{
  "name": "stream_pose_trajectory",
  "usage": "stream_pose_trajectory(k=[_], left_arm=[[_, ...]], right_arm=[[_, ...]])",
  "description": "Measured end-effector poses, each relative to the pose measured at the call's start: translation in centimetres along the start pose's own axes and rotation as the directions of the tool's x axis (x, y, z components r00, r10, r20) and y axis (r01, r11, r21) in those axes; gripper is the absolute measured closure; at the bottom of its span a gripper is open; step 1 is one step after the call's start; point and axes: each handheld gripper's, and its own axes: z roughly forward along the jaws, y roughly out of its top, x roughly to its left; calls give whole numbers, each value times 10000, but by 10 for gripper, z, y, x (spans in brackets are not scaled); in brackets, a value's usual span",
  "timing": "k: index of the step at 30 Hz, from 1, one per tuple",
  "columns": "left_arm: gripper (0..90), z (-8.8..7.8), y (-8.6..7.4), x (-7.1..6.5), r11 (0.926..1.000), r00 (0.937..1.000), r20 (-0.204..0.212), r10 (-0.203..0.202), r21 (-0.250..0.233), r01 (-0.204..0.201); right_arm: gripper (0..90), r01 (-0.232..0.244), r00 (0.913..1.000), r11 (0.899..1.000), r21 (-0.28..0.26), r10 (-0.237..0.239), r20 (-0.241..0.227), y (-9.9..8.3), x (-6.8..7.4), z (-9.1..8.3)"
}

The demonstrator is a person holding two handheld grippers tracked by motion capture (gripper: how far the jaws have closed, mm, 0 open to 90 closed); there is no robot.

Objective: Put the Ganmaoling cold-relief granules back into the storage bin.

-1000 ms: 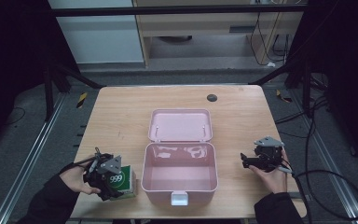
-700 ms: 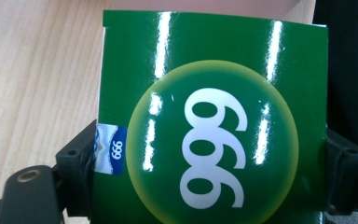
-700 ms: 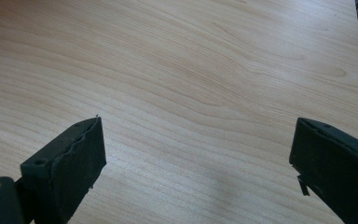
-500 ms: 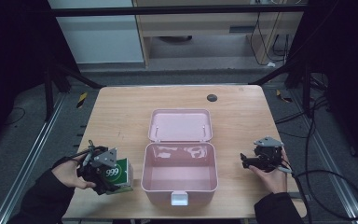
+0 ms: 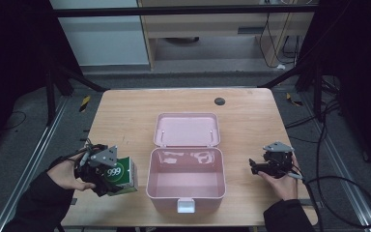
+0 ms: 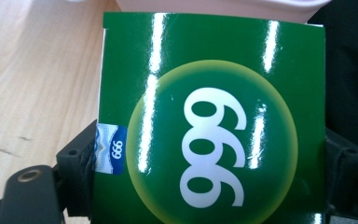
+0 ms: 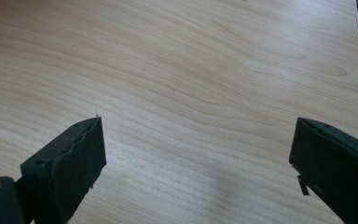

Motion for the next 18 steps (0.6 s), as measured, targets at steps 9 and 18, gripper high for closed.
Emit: stream_pose_trajectory(k=[9,18], left_arm=[[145,-16,15,1,9996,9998,-84,186,-216,-188],[145,-26,35,1,9988,9990,-47,450,-184,-451]], right_arm=[[39,20,10000,10000,-2,-20,-2,0,0,0],[39,70,10000,10000,56,-71,33,0,0,1]])
